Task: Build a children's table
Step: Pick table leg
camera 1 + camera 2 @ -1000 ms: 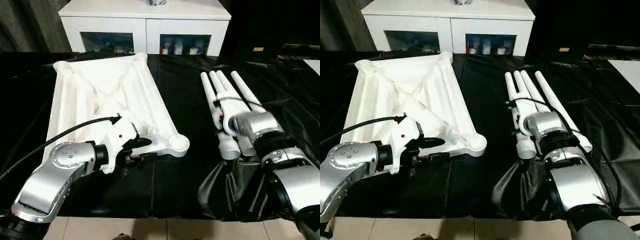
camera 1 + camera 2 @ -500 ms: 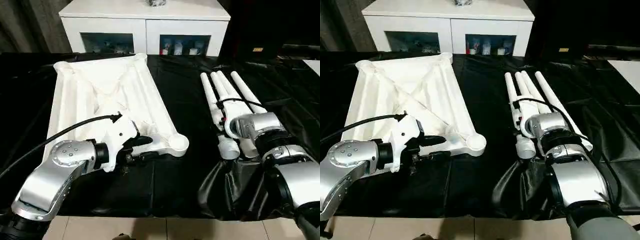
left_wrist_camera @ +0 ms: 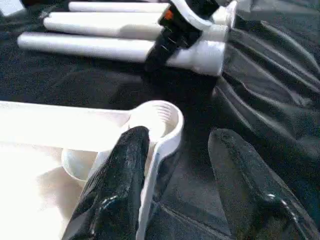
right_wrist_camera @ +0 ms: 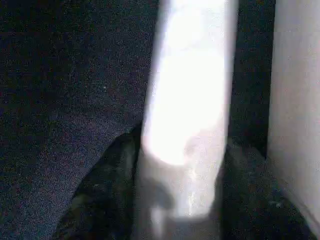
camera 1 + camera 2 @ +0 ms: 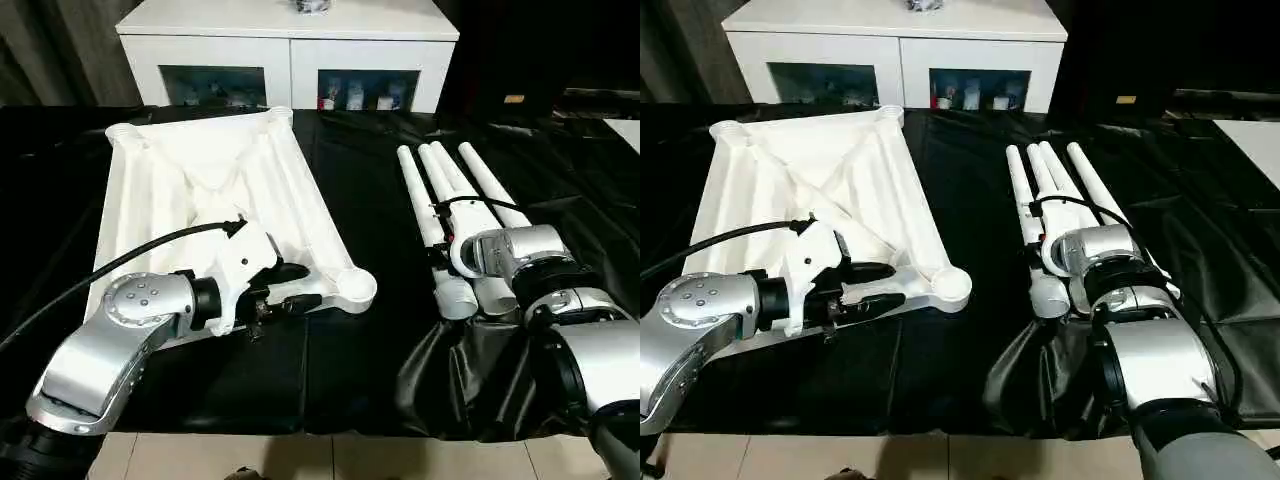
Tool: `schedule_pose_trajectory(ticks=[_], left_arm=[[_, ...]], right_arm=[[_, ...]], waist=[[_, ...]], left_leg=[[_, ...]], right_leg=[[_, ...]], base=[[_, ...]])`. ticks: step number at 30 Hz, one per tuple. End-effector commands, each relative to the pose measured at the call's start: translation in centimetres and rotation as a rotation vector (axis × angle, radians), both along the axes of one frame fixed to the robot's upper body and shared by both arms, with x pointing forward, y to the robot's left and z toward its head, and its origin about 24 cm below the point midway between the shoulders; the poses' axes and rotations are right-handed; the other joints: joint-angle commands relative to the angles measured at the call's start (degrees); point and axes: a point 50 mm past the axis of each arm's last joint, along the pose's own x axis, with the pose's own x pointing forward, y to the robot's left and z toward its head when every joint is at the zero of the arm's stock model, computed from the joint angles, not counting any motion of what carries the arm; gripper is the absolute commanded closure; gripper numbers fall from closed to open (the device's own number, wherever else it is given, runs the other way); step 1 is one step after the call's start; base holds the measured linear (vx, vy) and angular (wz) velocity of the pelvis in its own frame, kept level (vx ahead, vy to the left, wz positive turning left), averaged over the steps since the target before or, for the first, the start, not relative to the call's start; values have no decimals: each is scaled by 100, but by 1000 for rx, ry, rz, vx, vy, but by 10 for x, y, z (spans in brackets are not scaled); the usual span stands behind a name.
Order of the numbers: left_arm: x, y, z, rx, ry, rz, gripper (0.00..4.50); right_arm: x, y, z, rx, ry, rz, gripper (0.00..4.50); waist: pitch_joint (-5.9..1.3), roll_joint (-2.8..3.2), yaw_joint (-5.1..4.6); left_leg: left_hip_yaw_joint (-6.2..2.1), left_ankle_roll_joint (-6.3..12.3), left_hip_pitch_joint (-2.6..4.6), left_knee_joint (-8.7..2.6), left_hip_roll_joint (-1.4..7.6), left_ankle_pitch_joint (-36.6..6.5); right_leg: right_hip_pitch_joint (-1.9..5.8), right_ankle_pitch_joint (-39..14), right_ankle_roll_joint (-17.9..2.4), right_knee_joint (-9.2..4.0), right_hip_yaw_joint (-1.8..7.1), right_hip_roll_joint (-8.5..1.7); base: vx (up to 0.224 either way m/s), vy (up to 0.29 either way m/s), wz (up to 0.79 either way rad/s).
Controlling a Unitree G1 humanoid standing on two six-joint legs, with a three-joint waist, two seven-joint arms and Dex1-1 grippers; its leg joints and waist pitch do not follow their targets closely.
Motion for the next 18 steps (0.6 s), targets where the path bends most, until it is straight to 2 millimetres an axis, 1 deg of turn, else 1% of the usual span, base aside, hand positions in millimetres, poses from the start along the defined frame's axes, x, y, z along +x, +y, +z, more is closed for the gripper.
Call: schedule_pose_trajectory(ticks=[1, 2, 3, 4, 6, 7, 8, 9, 10, 11, 12, 13, 14, 15, 16, 17, 18], left_arm=[[5, -2, 7, -27, -44, 25, 224], [11, -1, 9, -49, -65, 82, 224], [13, -1, 10, -53, -69, 94, 206], [21, 0, 13, -101, -89, 169, 196], [29, 0, 16, -148, -86, 242, 178], [31, -2, 19, -185, -83, 250, 178], [31, -3, 20, -193, -80, 247, 170], [30, -6, 21, -217, -74, 239, 159], [30, -8, 23, -235, -68, 234, 149], [30, -9, 24, -244, -65, 232, 143], [31, -13, 25, -282, -45, 239, 137], [31, -13, 25, -284, -44, 239, 130], [33, -16, 26, -321, -18, 254, 130], [37, -22, 27, -399, 46, 291, 122], [39, -24, 28, -435, 77, 301, 106], [39, -24, 28, -435, 77, 301, 102], [42, -32, 32, -531, 150, 311, 99]], right_arm=[[3, 3, 6, 24, -4, -13, 250], [4, 3, 10, 52, -13, -22, 250], [5, 3, 11, 59, -15, -24, 256], [7, 5, 16, 112, -34, -28, 258], [7, 7, 20, 157, -32, -24, 267], [8, 8, 24, 198, -36, -19, 267], [8, 8, 25, 206, -38, -17, 267], [9, 9, 28, 227, -52, -9, 267], [10, 9, 31, 251, -73, 0, 268], [11, 9, 33, 263, -85, 5, 268], [12, 10, 40, 313, -122, 9, 268], [13, 10, 40, 316, -124, 10, 268], [14, 10, 48, 371, -173, 17, 268], [16, 10, 67, 515, -299, 50, 268], [15, 10, 74, 561, -353, 75, 268], [15, 10, 74, 561, -353, 75, 268], [5, 12, 86, 686, -445, 172, 268]], waist=[[-366, -17, 8], [-368, -16, 11], [-364, -24, 5], [-368, -52, 6], [-377, -42, 6], [-383, -70, 12], [-391, -71, 20], [-393, -80, 36], [-396, -97, 33], [-407, -97, 38], [-425, -160, 44], [-425, -160, 44], [-445, -177, 67], [-459, -220, 93], [-465, -196, 129], [-449, -207, 139], [-444, -278, 156]], left_leg=[[-54, 33, 60, -395, 312, -320], [-51, 40, 64, -394, 315, -308], [-46, 45, 59, -393, 313, -336], [-45, 67, 47, -393, 308, -296], [-46, 99, 49, -383, 306, -241], [-48, 150, 44, -379, 308, -178], [-52, 179, 42, -375, 309, -127], [-54, 278, 26, -368, 309, 12], [-48, 301, 28, -364, 310, 36], [-48, 326, 22, -353, 306, 84], [-37, 472, 9, -333, 305, 292], [-37, 472, 9, -333, 305, 292], [-29, 550, 12, -311, 304, 402], [-13, 631, -2, -296, 306, 538], [-28, 724, -5, -278, 319, 609], [-20, 773, -15, -280, 312, 631], [-24, 838, -1, -285, 324, 607]], right_leg=[[264, 290, -1736, -354, 265, -440], [261, 299, -1743, -353, 264, -442], [268, 305, -1745, -357, 268, -439], [280, 339, -1734, -349, 268, -434], [293, 441, -1742, -351, 271, -436], [298, 522, -1754, -345, 267, -439], [307, 582, -1757, -332, 268, -441], [304, 680, -1785, -320, 258, -454], [302, 694, -1792, -320, 259, -452], [306, 747, -1804, -307, 258, -454], [299, 1008, -1814, -289, 255, -442], [299, 1008, -1814, -289, 255, -442], [295, 1154, -1854, -265, 258, -445], [301, 1422, -1874, -240, 267, -439], [293, 1598, -1886, -218, 261, -445], [283, 1621, -1871, -226, 256, -433], [264, 1476, -1877, -240, 242, -437]], base=[[0, 0, 0], [0, 0, 0], [0, 0, 0], [0, 0, 0], [0, 0, 0], [0, 0, 0], [0, 0, 0], [0, 0, 0], [0, 0, 0], [0, 0, 0], [0, 0, 0], [0, 0, 0], [0, 0, 0], [0, 0, 0], [0, 0, 0], [0, 0, 0], [0, 0, 0]])
